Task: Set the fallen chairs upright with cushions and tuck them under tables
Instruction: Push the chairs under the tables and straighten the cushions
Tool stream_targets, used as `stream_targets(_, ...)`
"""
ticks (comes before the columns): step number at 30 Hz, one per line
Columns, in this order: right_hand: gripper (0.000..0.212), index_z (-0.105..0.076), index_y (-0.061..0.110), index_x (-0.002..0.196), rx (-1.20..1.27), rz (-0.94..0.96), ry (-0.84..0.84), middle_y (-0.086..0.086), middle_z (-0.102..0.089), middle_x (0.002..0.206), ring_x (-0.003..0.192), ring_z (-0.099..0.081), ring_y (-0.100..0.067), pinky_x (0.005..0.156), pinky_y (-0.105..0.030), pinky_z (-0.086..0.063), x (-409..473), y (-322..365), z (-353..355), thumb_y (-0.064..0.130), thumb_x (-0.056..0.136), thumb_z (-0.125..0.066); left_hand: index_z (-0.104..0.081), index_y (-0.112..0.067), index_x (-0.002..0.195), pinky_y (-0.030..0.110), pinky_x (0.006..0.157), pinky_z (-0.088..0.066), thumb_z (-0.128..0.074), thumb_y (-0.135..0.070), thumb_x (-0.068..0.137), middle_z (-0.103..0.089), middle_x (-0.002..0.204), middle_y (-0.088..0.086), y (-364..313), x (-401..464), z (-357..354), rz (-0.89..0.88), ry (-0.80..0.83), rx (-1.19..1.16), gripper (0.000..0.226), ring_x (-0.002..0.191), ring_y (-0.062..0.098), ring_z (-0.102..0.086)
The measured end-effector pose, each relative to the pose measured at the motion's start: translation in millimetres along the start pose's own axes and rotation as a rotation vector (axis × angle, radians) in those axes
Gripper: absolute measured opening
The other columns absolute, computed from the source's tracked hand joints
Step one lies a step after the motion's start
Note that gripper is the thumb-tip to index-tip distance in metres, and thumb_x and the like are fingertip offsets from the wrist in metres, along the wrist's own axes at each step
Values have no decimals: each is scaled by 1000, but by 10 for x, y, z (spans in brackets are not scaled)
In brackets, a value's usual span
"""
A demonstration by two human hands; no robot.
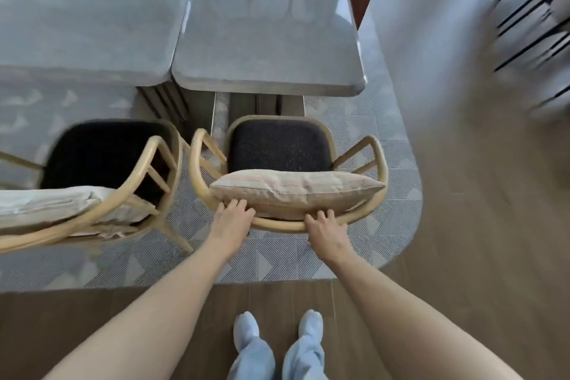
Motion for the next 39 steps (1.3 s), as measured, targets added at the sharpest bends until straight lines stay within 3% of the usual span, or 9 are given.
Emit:
stream_targets(6,32,-54,12,123,47,14,-28,-15,-59,121,125,-44,-38,90,-65,-49,92,-15,-79,-5,97,-45,-62,-12,122,43,101,-46,-43,-8,102,-57,126,7,-7,44,-8,-46,21,120,27,121,26,-54)
stream_targets(14,31,-53,9,123,98,51,-57,-16,-58,121,125,-42,-37,89,-68,-46,309,74,184,-6,98,-45,-64,-14,116,41,95,-47,-59,-11,93,-56,117,6,255,310,66,-6,28,52,24,115,24,-55)
stream_targets(21,26,-51,7,130,8,100,-33,-12,-59,129,122,-51,-31,89,-52,-55,337,97,329,12,104,-49,-67,-17,115,39,94,-48,-66,-15,91,-59,112,3,268,337,155,-8,36,0,24,111,22,-58)
stream_targets(24,20,-57,10,118,-55,170,-78,-11,-64,125,107,-61,-28,82,-41,-52,287,183,485,19,101,-55,-67,-17,116,36,89,-52,-62,-30,94,-57,114,3,267,269,249,-57,-13,-28,26,109,19,-58)
stream_targets(27,24,-64,11,108,25,226,-230,-11,-65,127,82,-63,-26,69,-38,-50,240,287,953,30,99,-54,-59,-21,131,37,94,-51,-54,-49,97,-58,127,1,305,224,619,-106,-107,-405,44,116,19,-59)
stream_targets(30,44,-57,12,134,417,319,-476,-9,-60,135,111,-64,-26,87,-40,-51,88,382,1706,42,103,-50,-37,-18,153,46,115,-38,-46,-53,100,-42,156,3,376,157,1323,-28,-289,-999,64,139,17,-44)
stream_targets(33,50,-50,15,145,898,381,-660,-5,-54,147,128,-56,-18,106,-35,-45,-206,423,2505,44,105,-47,-38,-19,154,44,120,-34,-36,-59,97,-43,157,3,448,-64,2114,19,-549,-1517,70,140,11,-44)
stream_targets(37,60,-47,12,148,1323,528,-802,-5,-51,152,123,-54,-2,94,-1,-40,-735,470,3188,47,100,-39,-44,-21,149,43,116,-37,-29,-56,98,-51,149,-2,593,-567,2818,-27,-832,-1748,64,133,12,-52)
stream_targets(39,61,-49,10,146,1388,575,-840,-6,-53,150,128,-55,-11,100,-8,-45,-921,463,3335,46,99,-38,-46,-23,146,43,115,-39,-27,-53,100,-53,147,-3,682,-835,2954,-37,-929,-1726,58,132,13,-53)
Point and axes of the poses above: each hand's wrist, its own x-axis towards the middle knuckle, its own z-axis out of the back of the hand, y = z × x, the point moved 3 cm from there along x, towards the middle knuckle
